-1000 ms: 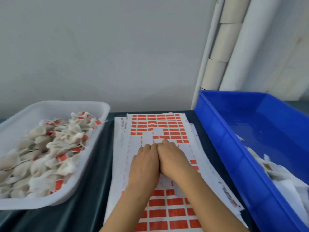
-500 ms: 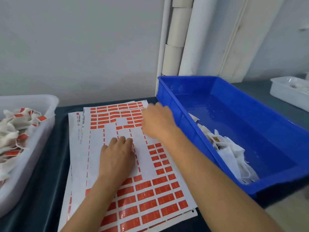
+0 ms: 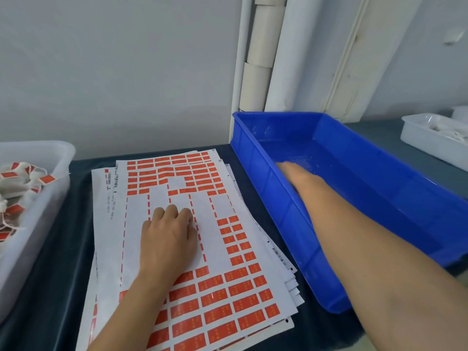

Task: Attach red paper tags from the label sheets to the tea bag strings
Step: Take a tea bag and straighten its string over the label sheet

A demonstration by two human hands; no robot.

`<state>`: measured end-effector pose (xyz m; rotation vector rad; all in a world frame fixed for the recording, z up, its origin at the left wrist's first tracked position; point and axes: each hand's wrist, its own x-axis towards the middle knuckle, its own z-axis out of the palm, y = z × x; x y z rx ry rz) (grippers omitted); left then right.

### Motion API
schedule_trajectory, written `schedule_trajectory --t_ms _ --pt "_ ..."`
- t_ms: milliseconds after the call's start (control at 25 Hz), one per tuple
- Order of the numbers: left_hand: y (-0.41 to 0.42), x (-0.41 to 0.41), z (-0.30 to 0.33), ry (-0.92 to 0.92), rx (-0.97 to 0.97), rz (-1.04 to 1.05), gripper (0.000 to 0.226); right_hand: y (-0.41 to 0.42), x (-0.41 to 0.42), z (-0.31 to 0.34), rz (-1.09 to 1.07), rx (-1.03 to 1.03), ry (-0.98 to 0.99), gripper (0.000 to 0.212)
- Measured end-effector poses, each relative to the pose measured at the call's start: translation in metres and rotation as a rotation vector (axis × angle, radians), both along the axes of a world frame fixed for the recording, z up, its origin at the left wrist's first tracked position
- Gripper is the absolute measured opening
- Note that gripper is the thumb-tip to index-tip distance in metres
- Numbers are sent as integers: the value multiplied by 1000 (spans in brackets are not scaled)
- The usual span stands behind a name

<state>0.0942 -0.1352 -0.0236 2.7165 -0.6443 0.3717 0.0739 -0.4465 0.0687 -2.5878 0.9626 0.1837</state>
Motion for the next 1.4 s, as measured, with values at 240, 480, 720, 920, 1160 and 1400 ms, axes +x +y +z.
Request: schedule_trajectory --t_ms 240,480,720,920,1160,1400 --pt "-1 0 -2 2 -17 10 29 -2 19 -1 60 -221 -16 19" --pt "1 0 -3 11 -31 7 31 -7 14 -2 22 -294 -211 12" --pt "2 2 -4 23 -34 5 32 -7 19 -7 86 -178 -142 34" --pt "2 4 -7 16 -52 3 32 -8 20 -6 -39 -172 -399 17" --pt "3 5 -8 29 -82 -3 31 9 18 18 -96 -366 -695 22" --pt "9 2 -4 168 -412 -11 29 60 31 63 270 -346 -747 22"
